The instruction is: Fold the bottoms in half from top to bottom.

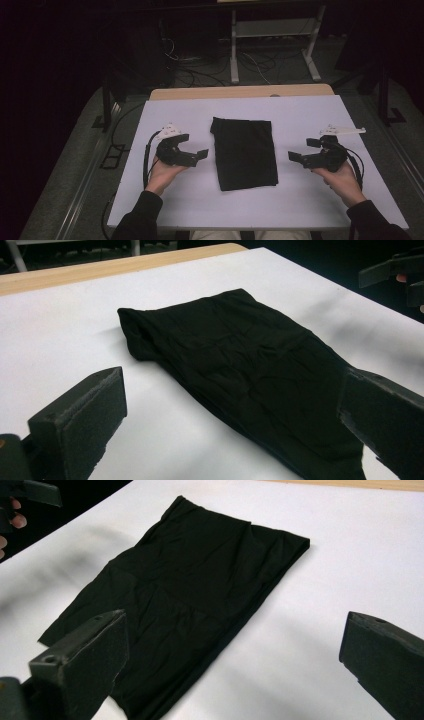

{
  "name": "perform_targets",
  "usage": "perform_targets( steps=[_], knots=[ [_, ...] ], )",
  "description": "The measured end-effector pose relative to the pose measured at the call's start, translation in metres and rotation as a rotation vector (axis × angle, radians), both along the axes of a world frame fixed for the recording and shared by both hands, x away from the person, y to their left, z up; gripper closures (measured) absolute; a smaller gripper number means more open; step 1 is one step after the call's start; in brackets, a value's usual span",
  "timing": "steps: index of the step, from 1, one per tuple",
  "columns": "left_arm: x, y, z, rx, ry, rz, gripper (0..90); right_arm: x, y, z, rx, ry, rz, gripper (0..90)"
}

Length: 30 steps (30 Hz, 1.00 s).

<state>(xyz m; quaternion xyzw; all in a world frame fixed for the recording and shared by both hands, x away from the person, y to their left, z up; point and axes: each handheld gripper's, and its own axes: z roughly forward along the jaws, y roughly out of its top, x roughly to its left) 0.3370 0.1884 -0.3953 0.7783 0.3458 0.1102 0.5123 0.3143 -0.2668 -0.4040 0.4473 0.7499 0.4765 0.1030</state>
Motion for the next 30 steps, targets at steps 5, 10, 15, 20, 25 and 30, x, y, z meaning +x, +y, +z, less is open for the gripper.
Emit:
perform_targets(
  steps=[5,10,15,20,25,30],
  knots=[
    [-0.013,0.000,-0.005,-0.001,-0.009,-0.021,0.0,-0.011,-0.002,-0.004,-0.005,-0.006,0.008,0.0],
    [-0.022,0.001,-0.010,-0.003,-0.009,-0.027,0.0,-0.022,-0.002,-0.009,-0.004,-0.025,0.021,0.0],
    [-0.033,0.001,-0.017,0.006,-0.011,-0.037,0.0,-0.031,-0.004,-0.014,-0.016,-0.026,0.029,0.0],
    [-0.042,0.002,-0.023,-0.006,-0.014,-0.050,0.0,-0.039,-0.008,-0.020,-0.022,-0.037,0.036,0.0],
    [-0.050,0.000,-0.026,0.008,-0.016,-0.069,0.0,-0.045,-0.009,-0.025,-0.032,-0.034,0.054,0.0],
    [-0.052,-0.003,-0.027,0.019,-0.020,-0.087,0.0,-0.049,-0.011,-0.029,-0.044,-0.024,0.062,0.0]
  ],
)
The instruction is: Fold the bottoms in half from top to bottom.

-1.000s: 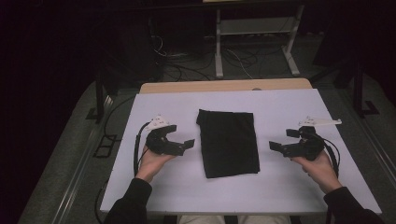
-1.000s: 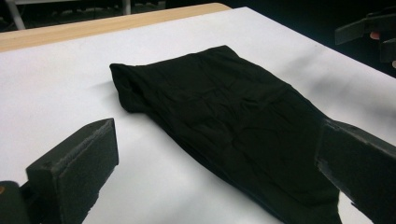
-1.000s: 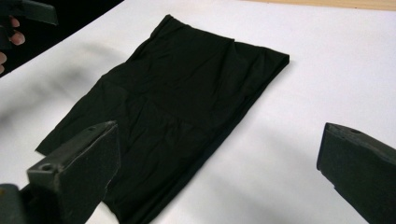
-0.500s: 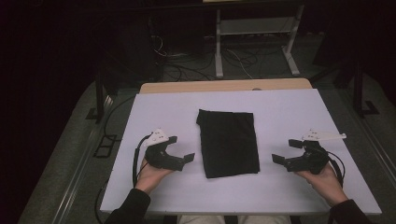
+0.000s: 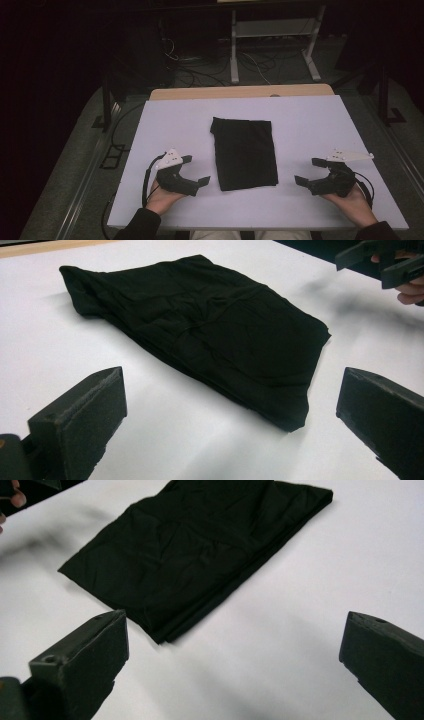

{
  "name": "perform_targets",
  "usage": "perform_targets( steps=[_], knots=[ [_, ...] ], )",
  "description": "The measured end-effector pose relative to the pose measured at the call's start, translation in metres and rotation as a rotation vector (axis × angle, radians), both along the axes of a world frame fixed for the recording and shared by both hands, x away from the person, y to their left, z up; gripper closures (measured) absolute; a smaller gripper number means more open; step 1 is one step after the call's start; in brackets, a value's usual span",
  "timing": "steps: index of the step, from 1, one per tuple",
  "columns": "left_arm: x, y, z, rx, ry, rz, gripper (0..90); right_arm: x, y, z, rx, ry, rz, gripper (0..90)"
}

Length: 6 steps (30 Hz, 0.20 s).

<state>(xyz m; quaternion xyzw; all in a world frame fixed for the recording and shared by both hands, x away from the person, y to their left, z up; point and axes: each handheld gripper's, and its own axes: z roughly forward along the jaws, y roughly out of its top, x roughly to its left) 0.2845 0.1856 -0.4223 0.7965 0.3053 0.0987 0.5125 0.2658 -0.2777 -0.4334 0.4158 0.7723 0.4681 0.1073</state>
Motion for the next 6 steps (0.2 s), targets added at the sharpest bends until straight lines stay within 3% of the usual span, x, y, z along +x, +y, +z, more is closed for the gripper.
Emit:
perform_targets(
  steps=[6],
  knots=[
    [-0.0017,-0.0028,-0.0056,0.021,0.013,-0.027,0.0,-0.0011,0.0016,-0.0043,-0.008,0.005,0.009,0.0]
  ],
)
